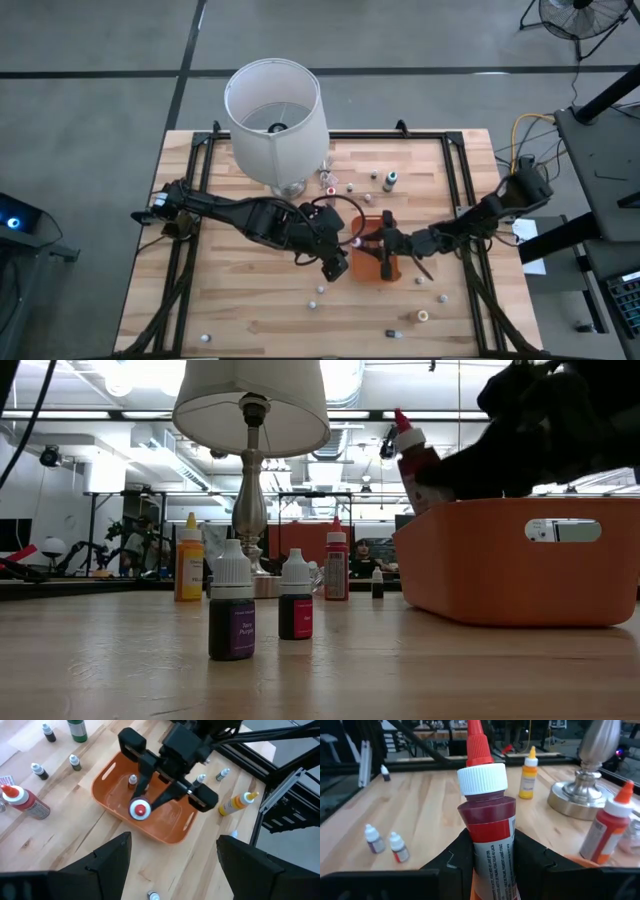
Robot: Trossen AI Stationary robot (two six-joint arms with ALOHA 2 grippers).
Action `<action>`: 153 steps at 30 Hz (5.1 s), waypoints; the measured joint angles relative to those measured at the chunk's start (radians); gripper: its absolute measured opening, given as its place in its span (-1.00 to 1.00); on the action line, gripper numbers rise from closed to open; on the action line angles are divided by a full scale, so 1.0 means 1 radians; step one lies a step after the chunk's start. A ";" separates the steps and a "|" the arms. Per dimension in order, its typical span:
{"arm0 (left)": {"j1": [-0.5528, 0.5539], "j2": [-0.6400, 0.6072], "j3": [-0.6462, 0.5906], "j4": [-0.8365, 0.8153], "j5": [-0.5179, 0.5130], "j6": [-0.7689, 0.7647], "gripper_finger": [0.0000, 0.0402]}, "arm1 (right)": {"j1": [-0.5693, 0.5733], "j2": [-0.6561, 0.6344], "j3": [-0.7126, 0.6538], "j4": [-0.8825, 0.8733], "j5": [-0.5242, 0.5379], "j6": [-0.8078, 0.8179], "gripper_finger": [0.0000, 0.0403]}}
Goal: Pick & Place food coloring
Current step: Put the big food coloring bottle into the orange bin, then move the small food coloring bottle from the left to the center of the table
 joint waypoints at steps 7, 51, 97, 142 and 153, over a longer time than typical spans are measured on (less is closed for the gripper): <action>-0.002 0.000 0.000 -0.001 0.000 0.000 0.31 | -0.033 0.024 -0.012 0.023 0.001 0.005 -0.53; -0.004 0.000 0.000 0.000 0.000 0.011 0.31 | -0.086 0.176 -0.036 0.172 0.026 -0.030 -0.21; -0.003 0.000 0.000 0.000 0.000 0.020 0.31 | -0.066 0.093 -0.043 0.045 -0.054 -0.031 -0.21; -0.003 0.000 0.000 0.000 0.001 0.029 0.31 | -0.064 -0.314 -0.039 -0.310 -0.051 -0.094 -0.06; -0.020 0.000 -0.054 -0.140 0.066 -0.064 0.31 | -0.064 -0.718 0.176 -0.973 -0.048 -0.077 -0.06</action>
